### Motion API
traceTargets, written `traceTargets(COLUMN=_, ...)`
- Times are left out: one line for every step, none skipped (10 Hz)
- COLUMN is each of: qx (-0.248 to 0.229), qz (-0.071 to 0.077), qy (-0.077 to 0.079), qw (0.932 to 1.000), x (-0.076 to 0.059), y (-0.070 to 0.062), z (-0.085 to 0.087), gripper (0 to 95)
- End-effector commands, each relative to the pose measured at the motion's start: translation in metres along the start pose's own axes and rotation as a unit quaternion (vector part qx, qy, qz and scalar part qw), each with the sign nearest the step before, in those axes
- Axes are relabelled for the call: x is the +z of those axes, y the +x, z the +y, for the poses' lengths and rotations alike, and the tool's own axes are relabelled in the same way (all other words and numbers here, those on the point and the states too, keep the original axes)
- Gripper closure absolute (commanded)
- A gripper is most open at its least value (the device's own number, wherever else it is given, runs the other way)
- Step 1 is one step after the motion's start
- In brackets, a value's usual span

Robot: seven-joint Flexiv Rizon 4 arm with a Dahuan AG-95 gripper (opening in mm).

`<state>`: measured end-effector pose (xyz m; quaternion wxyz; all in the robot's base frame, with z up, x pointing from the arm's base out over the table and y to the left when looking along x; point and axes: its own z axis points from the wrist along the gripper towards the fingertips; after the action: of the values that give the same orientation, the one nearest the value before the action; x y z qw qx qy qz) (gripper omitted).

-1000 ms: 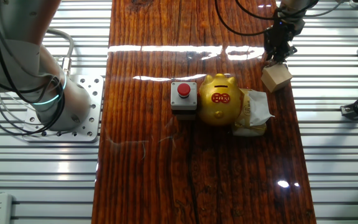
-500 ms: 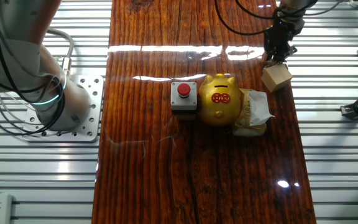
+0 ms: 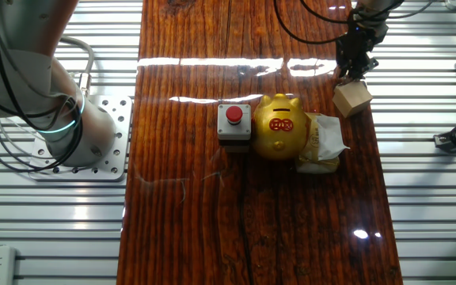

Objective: Drop coins into a piggy bank

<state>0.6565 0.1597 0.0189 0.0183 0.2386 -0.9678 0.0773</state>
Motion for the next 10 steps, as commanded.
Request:
traceTargets(qx=-0.001, qz=0.000, qy=0.001, qw=1.0000, x=-0.0003, y=0.0008, z=-0.0001, gripper=76.0)
traceTargets(qx=-0.001, qz=0.000, qy=0.001, qw=1.0000, x=-0.0002, y=0.0008, z=-0.0001, gripper=76.0)
traceTargets(qx=-0.002, qz=-0.001, qy=0.000, qw=1.0000, x=-0.0001, y=0.0010, z=-0.0001, gripper=76.0)
traceTargets(qx=-0.003, qz=-0.002, qy=0.000, qw=1.0000, x=0.0003, y=0.0014, z=-0.0002, gripper=76.0)
traceTargets(qx=-0.004, qz=-0.002, qy=0.000, qw=1.0000, x=0.0006, y=0.0017, z=-0.0002, gripper=76.0)
traceTargets(qx=-0.004, qz=-0.003, qy=0.000, qw=1.0000, x=0.0010, y=0.0022, z=-0.0003, gripper=76.0)
traceTargets(qx=-0.005, qz=-0.004, qy=0.001, qw=1.0000, x=0.0014, y=0.0026, z=-0.0003, gripper=76.0)
traceTargets(qx=-0.005, qz=-0.004, qy=0.001, qw=1.0000, x=0.0014, y=0.0027, z=-0.0003, gripper=76.0)
traceTargets(qx=-0.004, qz=-0.003, qy=0.001, qw=1.0000, x=0.0015, y=0.0028, z=-0.0003, gripper=76.0)
traceTargets(qx=-0.004, qz=-0.004, qy=0.000, qw=1.0000, x=0.0015, y=0.0028, z=-0.0003, gripper=76.0)
